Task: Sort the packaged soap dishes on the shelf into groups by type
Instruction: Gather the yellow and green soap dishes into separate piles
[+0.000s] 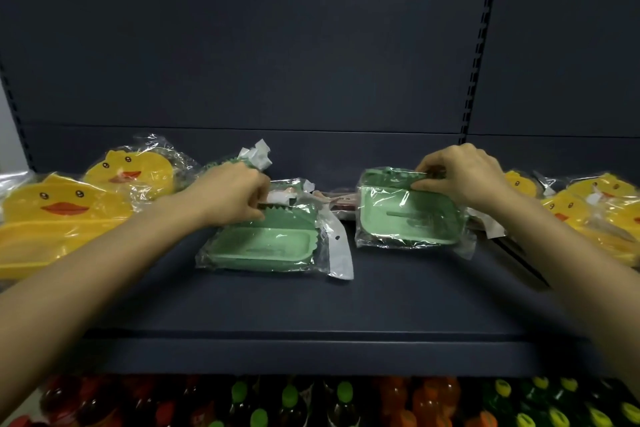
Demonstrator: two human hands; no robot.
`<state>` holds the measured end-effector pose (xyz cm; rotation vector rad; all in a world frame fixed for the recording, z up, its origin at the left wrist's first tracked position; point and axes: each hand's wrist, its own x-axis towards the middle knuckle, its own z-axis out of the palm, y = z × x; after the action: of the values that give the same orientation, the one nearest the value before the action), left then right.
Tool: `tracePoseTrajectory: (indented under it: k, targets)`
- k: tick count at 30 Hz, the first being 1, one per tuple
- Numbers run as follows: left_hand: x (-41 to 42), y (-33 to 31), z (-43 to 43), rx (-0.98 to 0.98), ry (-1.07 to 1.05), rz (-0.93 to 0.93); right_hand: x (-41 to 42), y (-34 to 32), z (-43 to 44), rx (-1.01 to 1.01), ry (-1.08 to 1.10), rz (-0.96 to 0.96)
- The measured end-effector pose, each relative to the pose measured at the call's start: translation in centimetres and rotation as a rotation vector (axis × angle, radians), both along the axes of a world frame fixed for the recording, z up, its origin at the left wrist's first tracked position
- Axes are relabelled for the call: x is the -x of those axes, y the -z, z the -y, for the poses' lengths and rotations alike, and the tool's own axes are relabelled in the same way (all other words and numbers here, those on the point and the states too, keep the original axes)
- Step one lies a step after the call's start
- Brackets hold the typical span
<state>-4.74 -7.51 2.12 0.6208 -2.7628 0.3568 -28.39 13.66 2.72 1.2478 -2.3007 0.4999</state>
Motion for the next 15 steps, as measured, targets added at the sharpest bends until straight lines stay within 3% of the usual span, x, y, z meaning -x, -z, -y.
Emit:
tracePoseTrajectory:
  k: [7, 15]
  targets:
    - [0.8, 0.9, 0.9, 0.185, -0.017, 0.1, -0.4, 0.0, -0.6, 0.011, 0.008, 0.006]
    - [1.3, 0.3, 0.5, -0.021, 0.07, 0.111, -0.5, 0.0, -1.6, 0.04, 0.024, 0.022]
